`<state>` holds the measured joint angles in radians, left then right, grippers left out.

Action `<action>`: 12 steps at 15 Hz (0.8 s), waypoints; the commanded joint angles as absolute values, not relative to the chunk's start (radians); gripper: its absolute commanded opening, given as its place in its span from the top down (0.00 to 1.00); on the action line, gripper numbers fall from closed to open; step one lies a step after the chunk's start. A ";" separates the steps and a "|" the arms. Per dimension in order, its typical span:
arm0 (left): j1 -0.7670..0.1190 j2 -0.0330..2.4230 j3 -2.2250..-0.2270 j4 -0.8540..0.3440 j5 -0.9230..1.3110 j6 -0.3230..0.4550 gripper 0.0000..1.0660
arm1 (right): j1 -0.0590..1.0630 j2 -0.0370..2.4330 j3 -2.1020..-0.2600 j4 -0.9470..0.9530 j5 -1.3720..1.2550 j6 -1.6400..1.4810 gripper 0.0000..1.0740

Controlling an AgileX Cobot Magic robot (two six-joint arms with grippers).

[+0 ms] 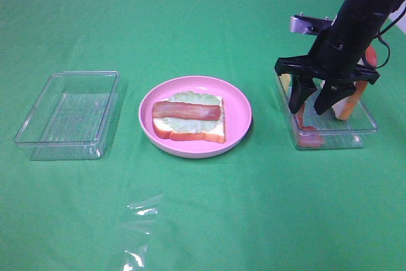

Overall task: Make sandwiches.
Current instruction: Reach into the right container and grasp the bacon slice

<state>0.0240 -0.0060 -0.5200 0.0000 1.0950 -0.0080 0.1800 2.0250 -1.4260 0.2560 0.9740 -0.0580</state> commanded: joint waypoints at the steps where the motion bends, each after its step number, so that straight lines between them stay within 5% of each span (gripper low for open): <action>1: 0.024 -0.021 -0.517 0.000 1.078 -0.015 0.05 | 0.179 2.029 -1.430 0.262 0.990 -0.068 0.53; 5: 0.024 -0.021 -0.517 0.000 1.078 -0.012 0.05 | 0.179 2.029 -1.430 0.262 0.987 -0.068 0.59; 9: 0.024 -0.021 -0.517 0.000 1.078 -0.012 0.05 | 0.179 2.029 -1.430 0.277 0.984 -0.068 0.82; 10: 0.024 -0.021 -0.517 0.000 1.078 -0.012 0.05 | 0.179 2.029 -1.430 0.282 0.989 -0.069 0.98; 12: 0.024 -0.021 -0.517 0.000 1.078 -0.012 0.05 | 0.179 2.029 -1.430 0.282 0.987 -0.070 1.00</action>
<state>0.0240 -0.0060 -0.5200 0.0000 1.0950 -0.0080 0.1800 2.0250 -1.4260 0.2790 0.9810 -0.0580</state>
